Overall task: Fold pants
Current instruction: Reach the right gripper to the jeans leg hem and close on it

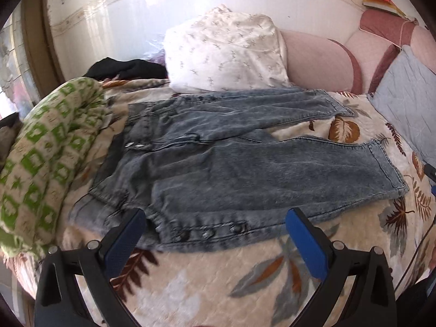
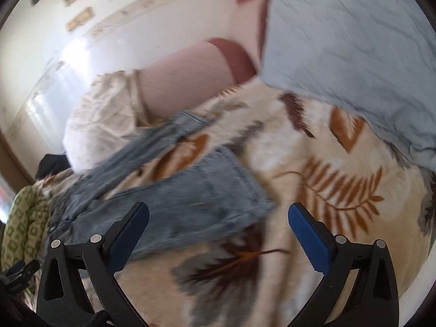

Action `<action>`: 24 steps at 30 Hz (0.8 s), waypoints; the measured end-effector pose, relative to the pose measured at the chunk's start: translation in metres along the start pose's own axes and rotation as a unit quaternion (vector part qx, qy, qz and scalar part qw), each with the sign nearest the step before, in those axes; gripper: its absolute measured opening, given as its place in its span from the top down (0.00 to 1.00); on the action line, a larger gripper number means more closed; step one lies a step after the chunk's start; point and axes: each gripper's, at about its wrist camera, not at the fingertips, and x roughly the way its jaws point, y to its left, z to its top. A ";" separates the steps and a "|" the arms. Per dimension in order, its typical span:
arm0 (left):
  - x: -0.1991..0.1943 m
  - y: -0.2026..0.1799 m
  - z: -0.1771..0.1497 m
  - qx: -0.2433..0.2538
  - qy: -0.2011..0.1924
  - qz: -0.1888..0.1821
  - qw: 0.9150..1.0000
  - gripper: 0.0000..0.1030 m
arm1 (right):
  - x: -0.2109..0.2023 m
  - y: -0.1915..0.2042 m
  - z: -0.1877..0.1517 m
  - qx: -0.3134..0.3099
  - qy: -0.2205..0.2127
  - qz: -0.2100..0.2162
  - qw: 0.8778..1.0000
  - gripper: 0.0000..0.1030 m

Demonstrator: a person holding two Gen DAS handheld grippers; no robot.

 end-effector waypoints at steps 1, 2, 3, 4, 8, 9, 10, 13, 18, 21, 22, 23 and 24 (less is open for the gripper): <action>0.005 -0.004 0.001 0.005 0.004 -0.002 1.000 0.00 | 0.009 -0.007 0.008 0.000 0.017 0.004 1.000 0.00; 0.009 -0.008 0.002 0.010 0.008 -0.002 1.000 0.00 | 0.016 -0.010 0.015 0.000 0.027 0.007 1.000 0.00; 0.013 -0.011 0.002 0.014 0.013 -0.003 1.000 0.00 | 0.023 -0.012 0.024 -0.004 0.029 0.008 1.000 0.00; 0.016 -0.014 0.001 0.017 0.017 -0.007 1.000 0.00 | 0.033 -0.012 0.034 -0.010 0.035 0.016 0.999 0.00; 0.021 -0.023 -0.005 0.037 0.022 -0.015 0.999 0.00 | 0.082 -0.013 0.069 0.017 0.075 0.058 0.995 0.02; 0.023 -0.023 -0.006 0.043 0.022 -0.014 0.999 0.00 | 0.096 -0.014 0.074 0.026 0.089 0.069 0.993 0.04; 0.024 -0.023 -0.005 0.046 0.020 -0.013 0.999 0.00 | 0.113 -0.012 0.079 0.027 0.103 0.071 0.992 0.05; 0.027 -0.022 0.000 0.046 0.014 -0.015 0.999 0.00 | 0.143 -0.008 0.086 0.015 0.125 0.068 0.990 0.12; 0.045 -0.016 0.009 0.030 0.024 -0.012 0.999 0.00 | 0.173 -0.010 0.089 0.019 0.162 0.085 0.983 0.28; 0.052 -0.012 0.011 0.020 0.028 -0.012 0.999 0.00 | 0.184 -0.003 0.089 0.004 0.181 0.080 0.980 0.45; 0.053 -0.012 0.012 0.018 0.029 -0.012 0.999 0.00 | 0.187 0.001 0.088 -0.004 0.192 0.079 0.978 0.48; 0.054 -0.011 0.012 0.018 0.029 -0.013 0.999 0.00 | 0.191 0.002 0.089 -0.009 0.198 0.077 0.977 0.59; 0.056 -0.011 0.012 0.019 0.030 -0.013 0.999 0.00 | 0.194 0.003 0.088 -0.014 0.209 0.075 0.975 0.72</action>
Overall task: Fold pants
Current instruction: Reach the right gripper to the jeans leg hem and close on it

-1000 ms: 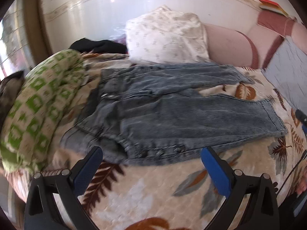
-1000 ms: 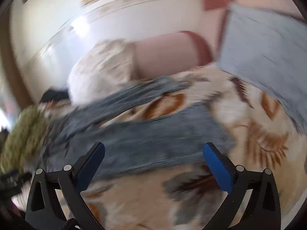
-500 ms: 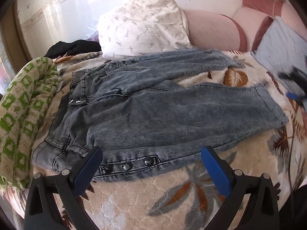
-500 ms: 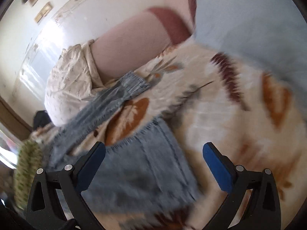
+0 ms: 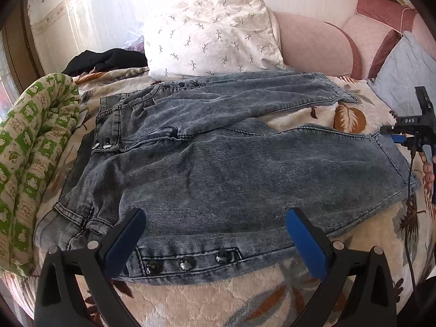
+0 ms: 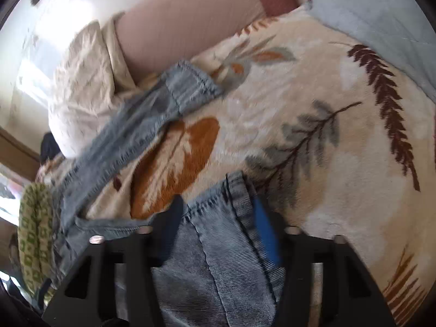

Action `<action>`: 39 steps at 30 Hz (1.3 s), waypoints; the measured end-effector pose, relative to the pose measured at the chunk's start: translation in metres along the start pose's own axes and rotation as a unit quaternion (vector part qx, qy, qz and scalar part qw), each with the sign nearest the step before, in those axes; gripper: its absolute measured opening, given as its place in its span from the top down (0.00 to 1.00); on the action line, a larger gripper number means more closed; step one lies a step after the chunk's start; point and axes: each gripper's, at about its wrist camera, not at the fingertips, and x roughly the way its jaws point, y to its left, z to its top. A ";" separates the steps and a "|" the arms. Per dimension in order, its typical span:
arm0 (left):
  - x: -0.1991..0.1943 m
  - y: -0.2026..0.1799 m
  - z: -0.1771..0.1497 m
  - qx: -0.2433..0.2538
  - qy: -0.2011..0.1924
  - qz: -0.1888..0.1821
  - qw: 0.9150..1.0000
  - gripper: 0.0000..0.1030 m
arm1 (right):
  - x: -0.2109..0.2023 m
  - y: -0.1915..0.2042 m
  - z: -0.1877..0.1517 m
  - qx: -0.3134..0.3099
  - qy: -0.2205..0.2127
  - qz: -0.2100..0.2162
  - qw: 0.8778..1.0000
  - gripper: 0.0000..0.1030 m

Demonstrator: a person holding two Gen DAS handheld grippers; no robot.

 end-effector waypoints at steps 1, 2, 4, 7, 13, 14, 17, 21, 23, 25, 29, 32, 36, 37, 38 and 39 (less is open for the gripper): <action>0.001 0.000 0.000 0.002 0.000 0.001 1.000 0.00 | 0.004 0.000 0.000 0.001 0.010 -0.004 1.000 0.77; 0.002 0.000 0.000 0.003 0.001 0.002 1.000 0.00 | 0.006 -0.001 0.001 0.003 0.014 -0.008 1.000 0.84; 0.005 0.002 0.001 0.000 0.002 0.005 1.000 0.00 | 0.009 -0.001 0.002 0.000 0.017 -0.014 1.000 0.86; 0.009 0.006 0.003 -0.008 0.005 0.010 1.000 0.00 | 0.005 0.001 0.007 0.003 -0.004 -0.028 1.000 0.87; 0.019 0.017 0.007 -0.025 0.012 0.032 0.999 0.00 | 0.020 0.004 0.015 0.004 -0.043 -0.065 0.997 0.87; 0.019 0.019 0.007 -0.027 0.012 0.035 0.999 0.00 | 0.026 0.003 0.015 0.005 -0.046 -0.069 0.997 0.87; 0.020 0.023 0.006 -0.033 0.011 0.045 0.998 0.00 | 0.020 0.007 0.020 0.004 -0.055 -0.063 0.996 0.71; 0.024 0.031 0.003 -0.042 0.016 0.056 0.997 0.00 | -0.015 0.007 0.014 -0.011 -0.053 -0.038 0.998 0.41; 0.028 0.032 0.001 -0.042 0.019 0.061 0.997 0.00 | -0.041 0.003 0.002 -0.015 -0.062 -0.022 0.998 0.41; 0.030 0.031 -0.001 -0.039 0.021 0.064 0.997 0.00 | -0.057 -0.005 -0.010 -0.009 -0.036 0.005 0.999 0.41; 0.035 0.024 -0.004 -0.026 0.025 0.066 0.997 0.00 | -0.068 -0.023 -0.044 0.010 -0.019 0.000 1.000 0.43; 0.044 0.019 -0.009 -0.015 0.047 0.064 0.997 0.00 | -0.052 -0.023 -0.056 0.010 0.009 -0.023 1.000 0.59; 0.047 0.021 -0.011 -0.011 0.065 0.053 0.996 0.00 | -0.035 -0.017 -0.066 -0.027 0.031 -0.124 0.991 0.77; 0.044 0.024 -0.007 -0.010 0.071 0.046 0.996 0.00 | -0.039 -0.014 -0.063 -0.021 0.025 -0.126 0.992 0.77; 0.040 0.028 -0.001 -0.013 0.072 0.032 0.997 0.00 | -0.043 -0.012 -0.061 -0.017 0.018 -0.124 0.992 0.75; 0.032 0.035 0.007 -0.018 0.063 0.017 0.998 0.00 | -0.050 -0.007 -0.056 -0.014 0.003 -0.104 0.994 0.74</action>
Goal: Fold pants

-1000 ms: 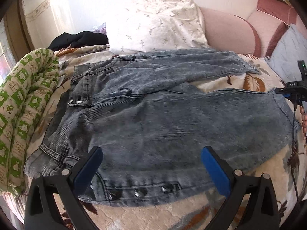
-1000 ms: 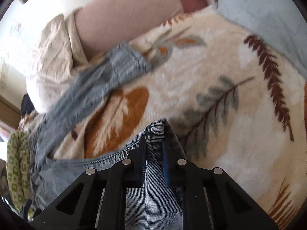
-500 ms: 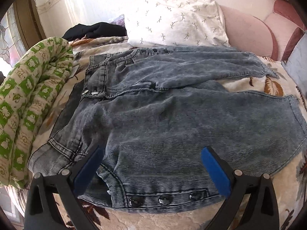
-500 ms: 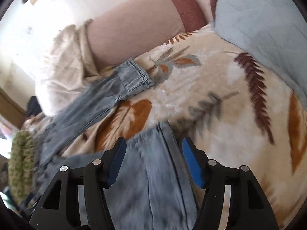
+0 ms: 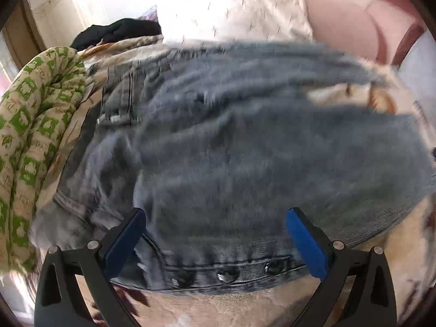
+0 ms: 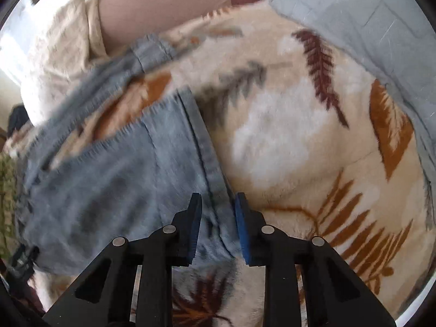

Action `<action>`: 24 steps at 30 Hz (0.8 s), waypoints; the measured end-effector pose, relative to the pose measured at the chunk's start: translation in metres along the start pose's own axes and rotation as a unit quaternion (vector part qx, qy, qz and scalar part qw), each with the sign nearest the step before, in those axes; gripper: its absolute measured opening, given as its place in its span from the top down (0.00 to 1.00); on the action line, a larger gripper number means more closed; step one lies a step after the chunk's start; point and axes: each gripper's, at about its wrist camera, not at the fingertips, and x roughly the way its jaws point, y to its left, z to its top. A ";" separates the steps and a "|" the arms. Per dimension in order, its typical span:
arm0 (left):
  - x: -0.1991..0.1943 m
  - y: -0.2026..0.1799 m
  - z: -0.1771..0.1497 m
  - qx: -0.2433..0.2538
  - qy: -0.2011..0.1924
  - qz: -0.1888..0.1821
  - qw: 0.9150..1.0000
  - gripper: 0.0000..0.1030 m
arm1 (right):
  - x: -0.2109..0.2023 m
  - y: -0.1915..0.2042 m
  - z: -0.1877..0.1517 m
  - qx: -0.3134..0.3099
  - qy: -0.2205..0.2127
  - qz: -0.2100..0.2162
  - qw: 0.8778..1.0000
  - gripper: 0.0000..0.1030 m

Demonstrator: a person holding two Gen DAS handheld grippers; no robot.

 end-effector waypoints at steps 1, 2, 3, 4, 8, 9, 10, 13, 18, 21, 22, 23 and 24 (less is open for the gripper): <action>-0.012 0.009 0.011 -0.004 -0.016 -0.008 1.000 0.00 | -0.008 0.005 0.006 0.001 -0.016 0.027 1.000 0.74; -0.024 0.018 0.022 -0.007 -0.035 -0.006 0.999 0.00 | -0.013 0.009 0.010 0.000 -0.025 0.044 0.999 0.71; -0.035 0.029 0.035 -0.011 -0.058 0.000 0.998 0.00 | -0.019 0.019 0.021 -0.002 -0.035 0.064 0.997 0.63; -0.044 0.040 0.049 -0.015 -0.078 0.009 0.997 0.00 | -0.022 0.028 0.034 -0.002 -0.039 0.080 0.996 0.61; -0.053 0.093 0.103 -0.035 -0.119 0.083 0.989 0.00 | -0.016 0.060 0.086 -0.015 -0.053 0.111 0.992 0.52; -0.049 0.106 0.113 -0.044 -0.118 0.094 0.988 0.00 | -0.011 0.071 0.102 -0.020 -0.060 0.113 0.992 0.50; -0.043 0.119 0.123 -0.054 -0.114 0.100 0.987 0.00 | -0.002 0.083 0.123 -0.024 -0.063 0.119 0.991 0.48; -0.011 0.148 0.145 -0.080 -0.079 0.110 0.988 0.00 | 0.027 0.106 0.162 -0.026 -0.053 0.119 0.991 0.46; 0.046 0.179 0.171 -0.110 -0.009 0.096 0.989 0.00 | 0.090 0.132 0.211 -0.025 -0.034 0.091 0.995 0.46; 0.063 0.186 0.184 -0.110 0.014 0.083 0.990 0.00 | 0.122 0.142 0.236 -0.031 -0.028 0.060 0.997 0.46; 0.066 0.188 0.188 -0.111 0.020 0.079 0.990 0.00 | 0.133 0.144 0.244 -0.029 -0.028 0.043 0.998 0.46; 0.070 0.193 0.192 -0.115 0.025 0.079 0.990 0.00 | 0.141 0.145 0.249 -0.029 -0.028 0.029 0.999 0.43; 0.073 0.197 0.197 -0.119 0.028 0.081 0.989 0.00 | 0.146 0.147 0.251 -0.030 -0.028 0.018 0.999 0.43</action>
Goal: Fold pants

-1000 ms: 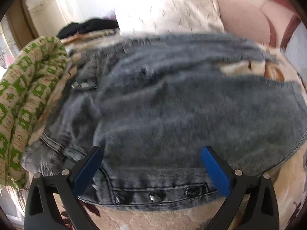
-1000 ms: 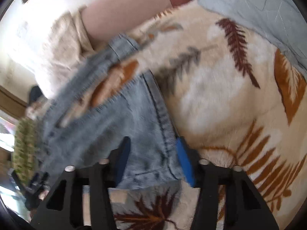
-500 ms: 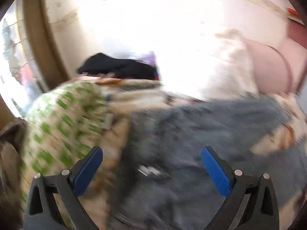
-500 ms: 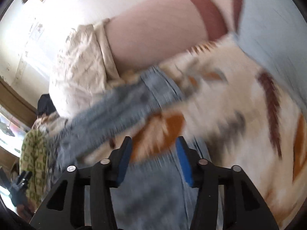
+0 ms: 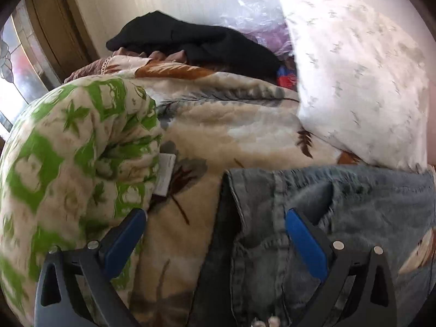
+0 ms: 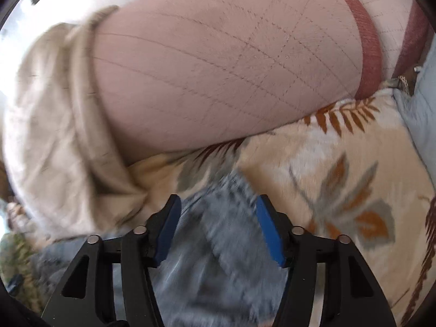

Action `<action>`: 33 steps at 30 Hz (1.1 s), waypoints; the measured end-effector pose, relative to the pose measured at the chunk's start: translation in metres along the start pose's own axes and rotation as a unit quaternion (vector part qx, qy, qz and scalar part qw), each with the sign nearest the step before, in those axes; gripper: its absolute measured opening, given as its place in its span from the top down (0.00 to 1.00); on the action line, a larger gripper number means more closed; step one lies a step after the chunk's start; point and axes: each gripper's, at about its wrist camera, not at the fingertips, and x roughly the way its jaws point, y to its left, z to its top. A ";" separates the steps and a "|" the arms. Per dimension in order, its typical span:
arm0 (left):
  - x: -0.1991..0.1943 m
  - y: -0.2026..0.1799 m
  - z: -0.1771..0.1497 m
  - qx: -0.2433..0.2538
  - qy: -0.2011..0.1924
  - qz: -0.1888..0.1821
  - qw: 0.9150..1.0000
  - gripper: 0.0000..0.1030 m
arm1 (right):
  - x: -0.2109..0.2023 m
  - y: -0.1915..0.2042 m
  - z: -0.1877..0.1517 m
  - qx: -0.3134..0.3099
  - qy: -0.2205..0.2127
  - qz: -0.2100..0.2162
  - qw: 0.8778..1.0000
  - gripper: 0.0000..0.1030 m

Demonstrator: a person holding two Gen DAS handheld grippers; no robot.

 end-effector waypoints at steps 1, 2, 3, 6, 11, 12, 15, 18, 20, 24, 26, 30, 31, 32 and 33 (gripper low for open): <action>0.005 0.002 0.006 -0.001 0.003 -0.001 1.000 0.00 | 0.009 0.001 0.003 -0.007 0.003 -0.015 1.000 0.43; 0.011 0.003 0.013 0.000 0.008 -0.001 1.000 0.00 | 0.014 0.001 0.004 -0.011 0.006 -0.020 1.000 0.43; 0.016 0.002 0.017 0.001 0.011 0.001 1.000 0.00 | 0.021 0.001 0.004 -0.012 0.014 -0.023 1.000 0.43; 0.036 -0.005 0.027 -0.001 0.038 -0.009 0.999 0.00 | 0.038 0.003 0.002 -0.015 0.034 -0.037 0.999 0.43; 0.059 -0.013 0.039 -0.011 0.069 -0.038 0.997 0.00 | 0.044 0.000 -0.001 -0.009 0.030 -0.042 0.999 0.42; 0.066 -0.009 0.041 -0.025 0.079 -0.046 0.995 0.00 | 0.044 -0.001 -0.001 -0.006 0.031 -0.040 0.999 0.42; 0.084 0.001 0.040 -0.067 0.107 -0.087 0.988 0.08 | 0.049 -0.008 0.002 0.002 0.036 -0.037 0.999 0.40; 0.091 -0.001 0.037 -0.068 0.119 -0.123 0.983 0.28 | 0.051 -0.009 0.002 0.001 0.029 -0.041 0.999 0.41; 0.093 -0.006 0.035 -0.058 0.120 -0.138 0.981 0.50 | 0.053 -0.001 0.001 -0.015 0.025 -0.055 0.998 0.45; 0.097 -0.015 0.034 -0.051 0.127 -0.163 0.977 0.78 | 0.051 0.007 -0.001 -0.023 0.020 -0.044 0.999 0.70; 0.099 -0.016 0.035 -0.053 0.124 -0.160 0.978 0.86 | 0.050 0.014 -0.001 -0.035 0.016 -0.050 0.998 0.76; 0.097 -0.010 0.033 -0.050 0.113 -0.146 0.982 0.95 | 0.042 0.015 0.000 -0.039 0.003 -0.054 0.998 0.83; 0.094 -0.007 0.032 -0.050 0.106 -0.141 0.983 0.95 | 0.037 0.012 0.000 -0.034 -0.003 -0.051 0.998 0.83; 0.091 -0.002 0.034 -0.053 0.100 -0.142 0.983 0.95 | 0.037 0.013 0.000 -0.027 -0.006 -0.046 0.999 0.84; 0.087 0.001 0.035 -0.056 0.092 -0.147 0.983 0.95 | 0.033 0.010 0.000 -0.020 -0.010 -0.040 0.999 0.84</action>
